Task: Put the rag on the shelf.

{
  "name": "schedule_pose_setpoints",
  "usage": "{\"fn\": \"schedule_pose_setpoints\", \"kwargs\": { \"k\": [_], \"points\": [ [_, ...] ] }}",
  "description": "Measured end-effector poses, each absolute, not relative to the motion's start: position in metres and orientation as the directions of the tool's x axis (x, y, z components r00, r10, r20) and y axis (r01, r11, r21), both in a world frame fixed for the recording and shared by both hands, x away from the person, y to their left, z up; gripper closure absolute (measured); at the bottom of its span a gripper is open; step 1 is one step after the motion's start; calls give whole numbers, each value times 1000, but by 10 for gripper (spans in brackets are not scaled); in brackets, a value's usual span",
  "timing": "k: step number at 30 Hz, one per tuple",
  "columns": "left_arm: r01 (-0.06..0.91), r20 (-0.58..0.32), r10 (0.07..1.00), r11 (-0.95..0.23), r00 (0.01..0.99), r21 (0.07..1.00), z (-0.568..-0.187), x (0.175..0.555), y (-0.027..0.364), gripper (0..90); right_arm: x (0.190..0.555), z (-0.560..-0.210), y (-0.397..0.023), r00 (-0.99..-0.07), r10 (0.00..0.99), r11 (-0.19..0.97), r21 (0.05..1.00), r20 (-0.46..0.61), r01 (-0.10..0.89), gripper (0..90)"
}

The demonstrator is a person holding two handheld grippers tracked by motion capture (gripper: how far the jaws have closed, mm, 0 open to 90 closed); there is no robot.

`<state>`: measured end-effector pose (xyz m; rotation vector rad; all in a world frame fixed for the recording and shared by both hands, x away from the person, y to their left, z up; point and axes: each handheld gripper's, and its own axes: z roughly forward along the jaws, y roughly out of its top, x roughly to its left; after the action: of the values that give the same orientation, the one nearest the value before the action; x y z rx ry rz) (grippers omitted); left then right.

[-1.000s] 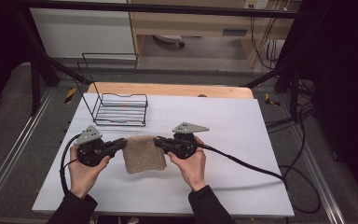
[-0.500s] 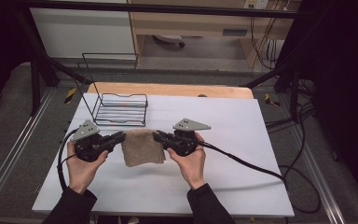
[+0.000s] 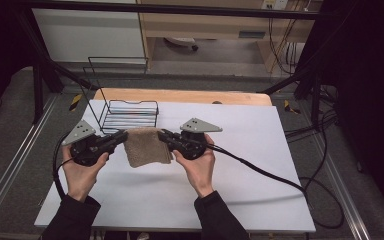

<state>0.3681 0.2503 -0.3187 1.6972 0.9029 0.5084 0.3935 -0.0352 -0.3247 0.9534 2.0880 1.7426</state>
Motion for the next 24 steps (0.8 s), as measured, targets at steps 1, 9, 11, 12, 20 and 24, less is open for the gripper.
{"fn": "schedule_pose_setpoints", "kwargs": {
  "k": [1, 9, 11, 12, 20, 24],
  "points": [
    [306, -108, 779, -112, 618, 945, -317, 369, 251, 848, 394, -325, -35, -751, 627, 66, 946, 207, 316, 833],
    [267, -89, 788, -98, 609, 959, -304, 372, 258, 848, 398, -313, -27, -758, 626, 44, 962, 183, 268, 833],
    [260, -88, 791, -93, 606, 961, -301, 373, 260, 848, 398, -310, -25, -758, 627, 40, 965, 178, 259, 833],
    [257, -88, 792, -89, 604, 962, -300, 374, 260, 848, 399, -309, -24, -758, 628, 37, 966, 175, 254, 833],
    [224, -73, 803, -77, 592, 972, -288, 377, 266, 848, 403, -299, -18, -758, 631, 24, 973, 162, 229, 833],
    [210, -77, 804, -61, 590, 976, -282, 380, 269, 849, 405, -292, -14, -757, 635, 17, 977, 152, 211, 833]
  ]
}}
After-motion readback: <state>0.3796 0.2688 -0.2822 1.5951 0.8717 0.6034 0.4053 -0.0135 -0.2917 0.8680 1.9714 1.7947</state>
